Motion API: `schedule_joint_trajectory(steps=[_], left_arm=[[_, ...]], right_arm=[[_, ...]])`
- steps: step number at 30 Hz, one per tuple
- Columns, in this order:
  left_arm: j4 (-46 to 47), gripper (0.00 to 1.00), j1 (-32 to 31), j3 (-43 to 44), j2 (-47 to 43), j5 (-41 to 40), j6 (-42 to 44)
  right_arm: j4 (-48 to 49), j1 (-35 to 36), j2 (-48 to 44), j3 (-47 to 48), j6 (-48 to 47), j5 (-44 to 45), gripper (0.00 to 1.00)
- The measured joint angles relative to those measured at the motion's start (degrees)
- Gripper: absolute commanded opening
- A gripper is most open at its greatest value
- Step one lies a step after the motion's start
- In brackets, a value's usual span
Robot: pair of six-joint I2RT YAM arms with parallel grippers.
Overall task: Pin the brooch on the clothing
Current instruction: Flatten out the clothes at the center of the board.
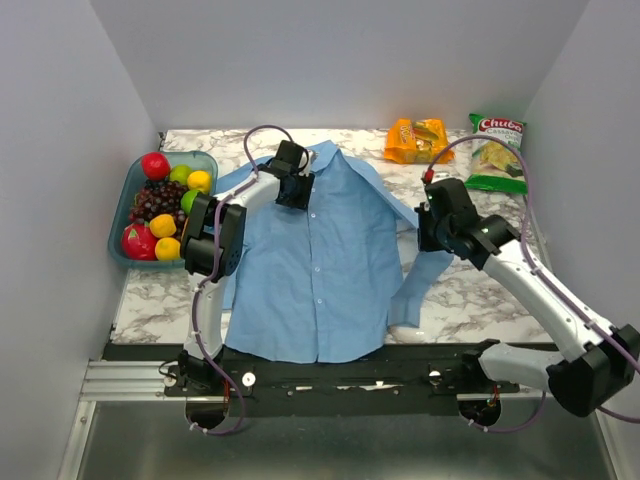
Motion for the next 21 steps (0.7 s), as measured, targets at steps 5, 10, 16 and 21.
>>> schedule_joint_trajectory(steps=[5,10,16,21], left_arm=[[-0.8,0.55,0.5,0.0,-0.2,-1.6,1.6],[-1.3,0.54,1.7,0.0,-0.2,-3.8,2.8],[-1.4,0.54,2.6,-0.1,-0.2,-5.2,3.5],[-1.5,0.54,2.5,-0.1,-0.2,-6.2,4.1]], right_arm=[[-1.7,-1.1,-2.6,2.6,-0.4,-4.9,0.01],[-2.1,-8.6,0.7,2.7,-1.7,-11.3,0.01],[-0.6,-18.4,11.3,7.0,-4.2,-18.4,0.01],[1.0,-24.9,22.0,13.0,-5.9,-22.4,0.01]])
